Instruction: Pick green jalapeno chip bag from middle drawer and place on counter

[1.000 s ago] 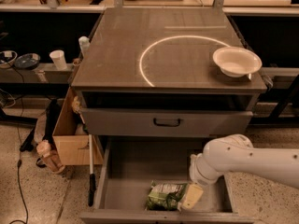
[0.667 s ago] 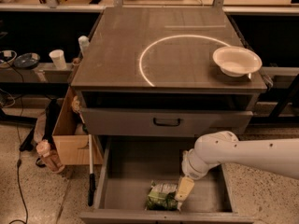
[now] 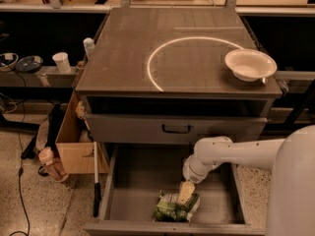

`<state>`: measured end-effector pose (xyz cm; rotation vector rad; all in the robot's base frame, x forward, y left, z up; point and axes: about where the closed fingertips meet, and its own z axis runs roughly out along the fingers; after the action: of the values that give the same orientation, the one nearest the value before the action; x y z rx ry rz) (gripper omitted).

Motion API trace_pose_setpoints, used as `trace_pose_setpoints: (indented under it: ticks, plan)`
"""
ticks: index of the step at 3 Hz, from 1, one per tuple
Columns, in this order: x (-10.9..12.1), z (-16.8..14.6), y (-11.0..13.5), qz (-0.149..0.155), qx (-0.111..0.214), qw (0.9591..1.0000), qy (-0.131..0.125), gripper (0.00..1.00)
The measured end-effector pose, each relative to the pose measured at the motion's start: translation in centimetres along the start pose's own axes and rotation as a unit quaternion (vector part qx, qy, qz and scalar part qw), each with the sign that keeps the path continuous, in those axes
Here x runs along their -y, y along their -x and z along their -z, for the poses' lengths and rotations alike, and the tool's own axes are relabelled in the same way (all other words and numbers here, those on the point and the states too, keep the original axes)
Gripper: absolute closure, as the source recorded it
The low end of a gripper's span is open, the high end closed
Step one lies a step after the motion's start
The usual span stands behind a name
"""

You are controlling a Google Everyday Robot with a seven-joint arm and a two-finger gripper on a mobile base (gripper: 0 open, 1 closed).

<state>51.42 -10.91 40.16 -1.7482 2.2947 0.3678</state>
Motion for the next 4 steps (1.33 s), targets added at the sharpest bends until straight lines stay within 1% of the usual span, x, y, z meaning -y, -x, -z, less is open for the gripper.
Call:
trace_pose_setpoints:
  ticks: [1, 2, 3, 4]
  plan:
    - [-1.4, -0.1, -0.6, -0.006, 0.001, 0.9999, 0.01, 0.0]
    - [-3.3, -0.1, -1.5, -0.017, 0.003, 0.9997, 0.019, 0.0]
    - [-5.9, 1.9, -0.7, -0.032, 0.017, 0.9993, 0.007, 0.14]
    - [-8.9, 3.4, -1.3, -0.02, 0.001, 0.9997, 0.012, 0.37]
